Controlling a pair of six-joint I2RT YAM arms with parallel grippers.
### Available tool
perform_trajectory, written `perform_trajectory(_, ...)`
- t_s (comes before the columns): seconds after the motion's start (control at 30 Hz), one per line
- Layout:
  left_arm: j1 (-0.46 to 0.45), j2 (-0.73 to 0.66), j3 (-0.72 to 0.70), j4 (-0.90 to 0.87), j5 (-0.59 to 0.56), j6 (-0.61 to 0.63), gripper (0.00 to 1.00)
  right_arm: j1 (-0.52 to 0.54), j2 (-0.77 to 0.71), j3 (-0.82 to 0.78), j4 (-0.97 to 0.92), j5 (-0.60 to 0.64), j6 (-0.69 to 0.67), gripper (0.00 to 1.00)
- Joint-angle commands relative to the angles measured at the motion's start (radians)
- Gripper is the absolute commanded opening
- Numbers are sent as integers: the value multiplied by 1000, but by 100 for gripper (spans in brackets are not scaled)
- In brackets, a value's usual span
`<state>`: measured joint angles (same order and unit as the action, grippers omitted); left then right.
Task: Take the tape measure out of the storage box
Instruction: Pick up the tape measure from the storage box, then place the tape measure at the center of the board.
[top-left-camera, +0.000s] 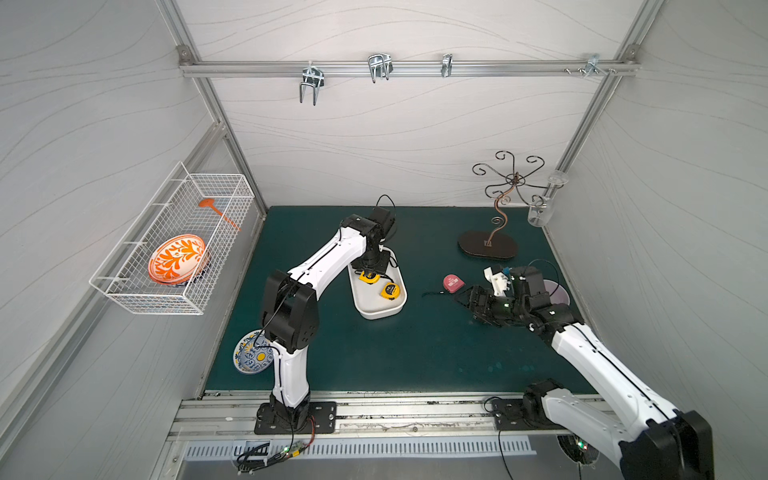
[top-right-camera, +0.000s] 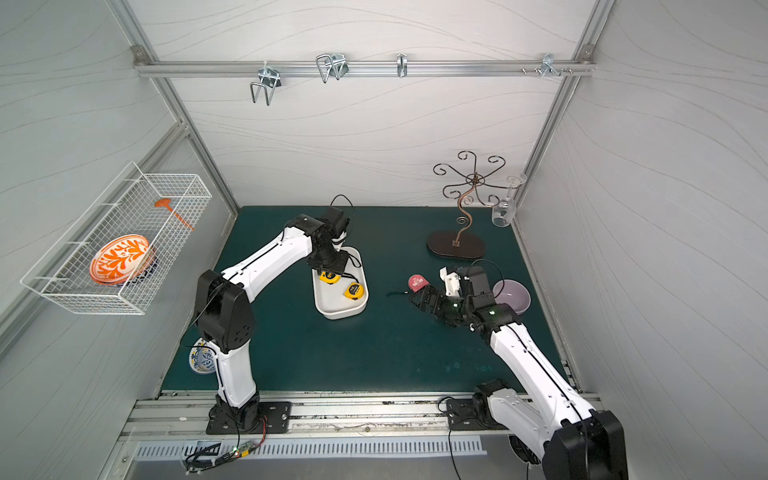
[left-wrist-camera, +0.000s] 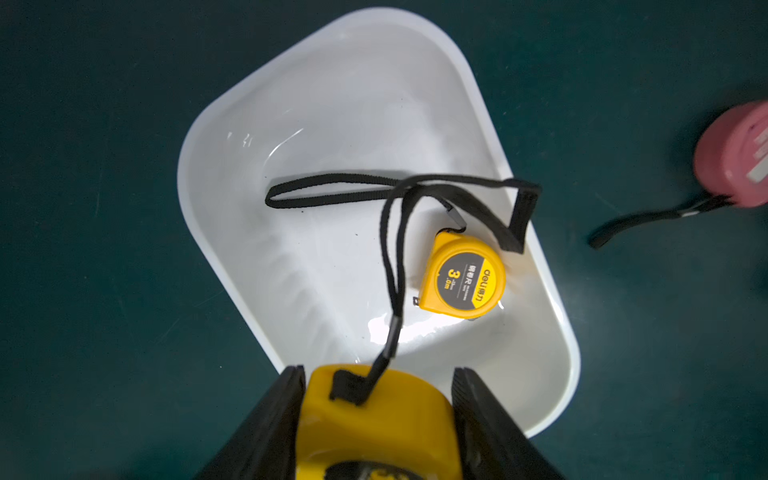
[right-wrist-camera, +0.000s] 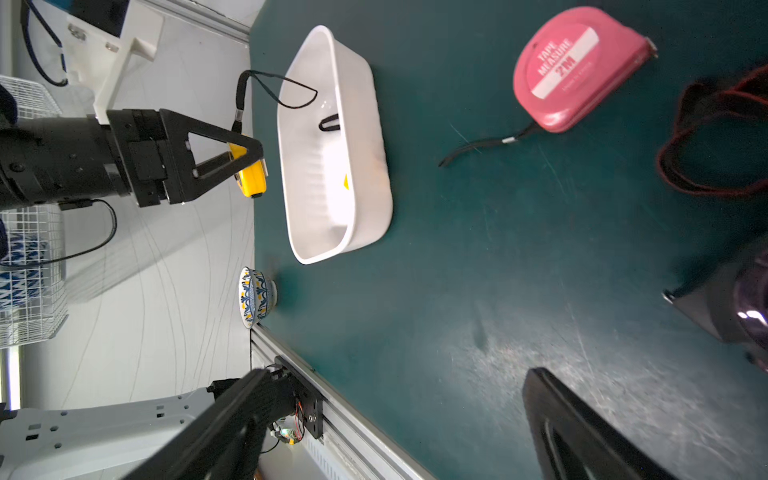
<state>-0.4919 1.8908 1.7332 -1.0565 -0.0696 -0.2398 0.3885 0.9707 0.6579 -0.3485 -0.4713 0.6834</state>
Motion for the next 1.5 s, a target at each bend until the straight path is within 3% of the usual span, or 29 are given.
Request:
perform_trajectory(0.0,4,-51,-9,69,64,-103,0,51,33,-12,133,19,14,99)
perform_trajectory(0.43,42,-159,-200,311,228,-429,0,249,208,-80,648,110,-40,99)
perform_trajectory(0.7,34,-210,-281,494,326,-676,0,294,249,-95,798,144,-109,99)
perform_trajectory(1.07,-40,-229,-301,635,312,-882,0,316,326,-22,834,208,-188,99)
perform_trajectory(1.47,-108,-246,-316,683,316,-955,0,316,391,31,868,254,-194,95)
